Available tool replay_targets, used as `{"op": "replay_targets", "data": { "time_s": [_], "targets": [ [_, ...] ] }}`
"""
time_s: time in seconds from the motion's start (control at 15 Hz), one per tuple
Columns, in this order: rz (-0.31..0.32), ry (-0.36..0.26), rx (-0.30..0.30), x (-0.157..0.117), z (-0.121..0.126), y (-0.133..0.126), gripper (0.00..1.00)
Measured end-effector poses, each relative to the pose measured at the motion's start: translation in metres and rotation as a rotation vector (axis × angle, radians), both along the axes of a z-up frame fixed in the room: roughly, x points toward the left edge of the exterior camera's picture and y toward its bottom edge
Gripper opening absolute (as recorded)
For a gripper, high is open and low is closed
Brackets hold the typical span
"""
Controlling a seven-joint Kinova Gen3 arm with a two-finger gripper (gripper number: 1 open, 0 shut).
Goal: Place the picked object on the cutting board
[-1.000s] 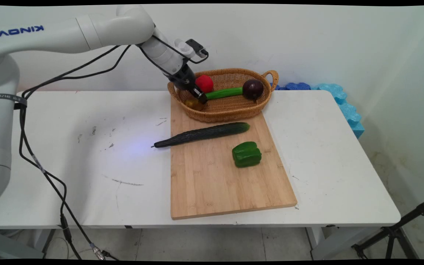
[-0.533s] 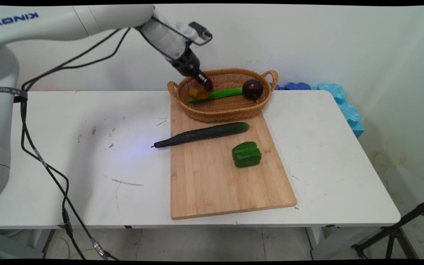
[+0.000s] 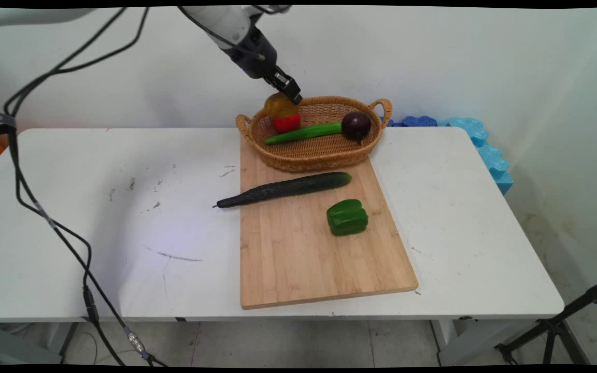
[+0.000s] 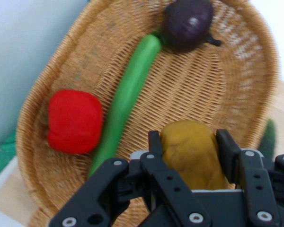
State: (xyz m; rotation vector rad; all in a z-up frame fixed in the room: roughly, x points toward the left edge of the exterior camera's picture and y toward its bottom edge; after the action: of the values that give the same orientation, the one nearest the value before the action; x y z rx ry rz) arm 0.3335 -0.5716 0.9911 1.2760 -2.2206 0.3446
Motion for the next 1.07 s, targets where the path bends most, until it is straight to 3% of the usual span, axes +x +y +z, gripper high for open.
{"op": "replay_targets", "data": {
  "time_s": [0.27,0.53,0.73,1.07],
  "targets": [
    [-0.035,0.104,0.045,0.012,0.023,0.042,0.00],
    [-0.196,0.207,0.058,0.001,0.041,0.105,0.00],
    [-0.301,0.199,0.073,-0.016,0.032,0.150,0.00],
    [-0.346,0.102,0.099,-0.027,-0.011,0.188,0.00]
  ]
}}
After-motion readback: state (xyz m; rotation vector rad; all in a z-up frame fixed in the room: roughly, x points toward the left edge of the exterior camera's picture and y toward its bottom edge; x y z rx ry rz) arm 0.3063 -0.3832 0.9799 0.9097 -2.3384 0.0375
